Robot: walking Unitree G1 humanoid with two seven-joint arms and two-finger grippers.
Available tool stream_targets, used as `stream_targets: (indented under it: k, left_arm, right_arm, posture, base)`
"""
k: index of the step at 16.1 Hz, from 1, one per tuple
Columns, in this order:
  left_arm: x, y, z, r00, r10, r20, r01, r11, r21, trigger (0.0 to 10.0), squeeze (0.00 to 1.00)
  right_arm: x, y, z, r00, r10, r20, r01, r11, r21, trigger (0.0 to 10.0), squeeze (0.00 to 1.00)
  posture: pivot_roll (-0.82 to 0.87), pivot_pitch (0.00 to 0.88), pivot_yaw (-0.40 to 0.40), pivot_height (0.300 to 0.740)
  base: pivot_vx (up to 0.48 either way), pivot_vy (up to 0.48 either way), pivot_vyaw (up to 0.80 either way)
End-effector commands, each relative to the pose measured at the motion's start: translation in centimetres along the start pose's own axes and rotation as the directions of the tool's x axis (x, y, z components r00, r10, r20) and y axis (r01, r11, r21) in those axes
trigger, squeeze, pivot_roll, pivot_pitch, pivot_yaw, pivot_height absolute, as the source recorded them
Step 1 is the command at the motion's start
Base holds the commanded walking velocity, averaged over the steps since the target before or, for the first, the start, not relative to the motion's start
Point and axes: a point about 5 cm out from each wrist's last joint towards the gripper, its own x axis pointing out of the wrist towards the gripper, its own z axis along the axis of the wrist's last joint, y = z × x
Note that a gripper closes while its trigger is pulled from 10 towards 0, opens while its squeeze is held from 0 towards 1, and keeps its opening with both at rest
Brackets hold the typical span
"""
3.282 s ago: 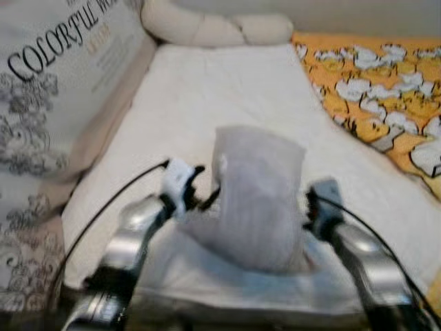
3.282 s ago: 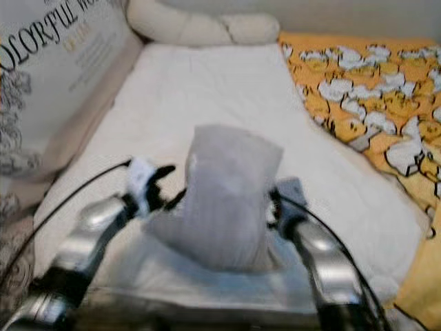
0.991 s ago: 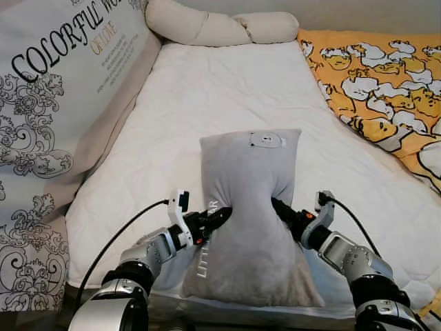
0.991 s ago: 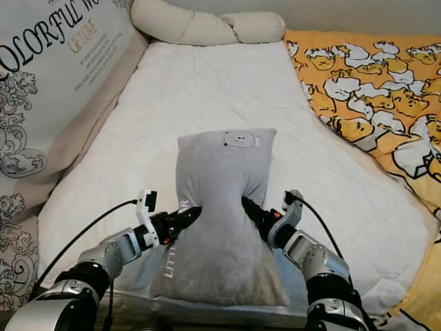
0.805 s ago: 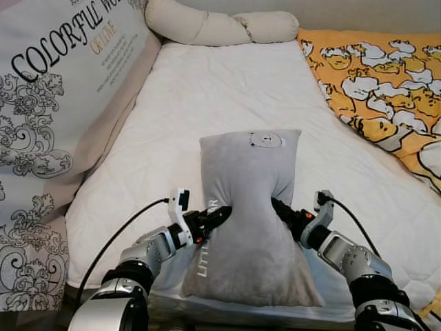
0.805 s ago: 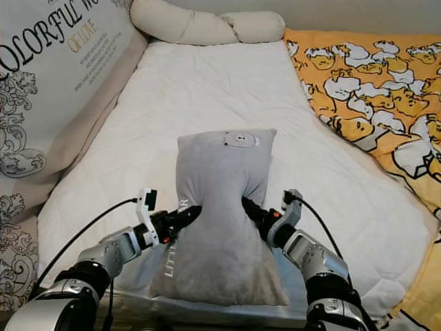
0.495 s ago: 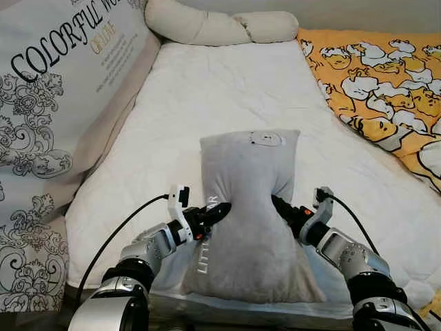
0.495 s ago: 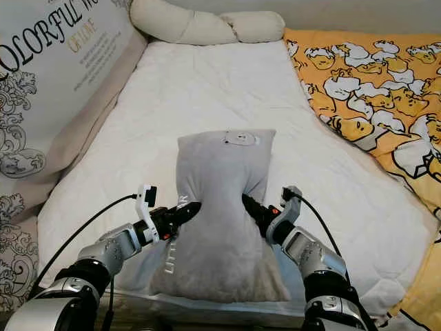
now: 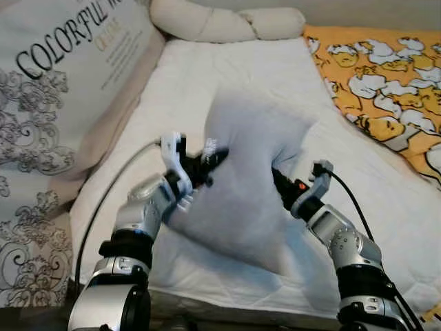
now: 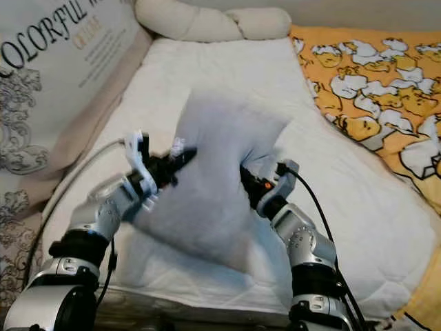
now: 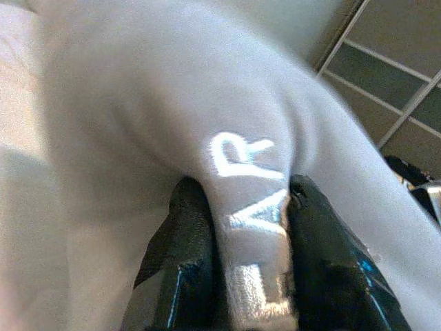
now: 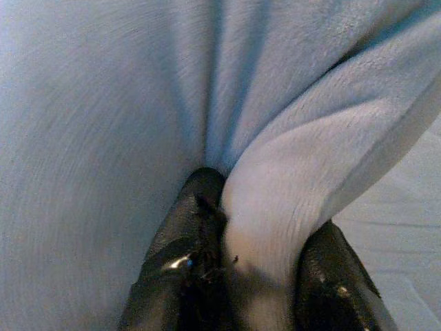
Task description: Clean up the room
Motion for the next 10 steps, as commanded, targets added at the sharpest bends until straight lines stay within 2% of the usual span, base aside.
stream_targets:
  k: [1,6,10]
  left_arm:
    - [0.2,-0.7,-1.5,0.999,-0.02,-0.04,0.018,0.999,-0.036,0.0,0.0]
    - [-0.6,-1.1,-1.5,0.998,0.028,-0.055,-0.028,1.0,-0.009,0.0,0.0]
    - [-1.4,-1.7,-2.0,0.994,0.038,-0.098,-0.031,0.997,0.074,0.0,0.0]
  right_arm:
    - [0.4,0.8,-1.0,0.999,0.036,-0.034,-0.035,0.999,0.01,0.0,0.0]
    - [0.3,1.4,-1.2,0.999,0.02,-0.042,-0.021,1.0,-0.024,0.0,0.0]
    - [0.3,1.5,-1.1,0.999,0.004,-0.038,-0.006,0.999,-0.054,0.0,0.0]
  posture:
    - [0.0,0.0,0.044,0.74]
    - [0.01,0.0,0.04,0.74]
    - [0.03,0.0,0.03,0.74]
  base:
    - [0.0,0.0,0.0]
    - [0.0,0.0,0.0]
    - [0.0,0.0,0.0]
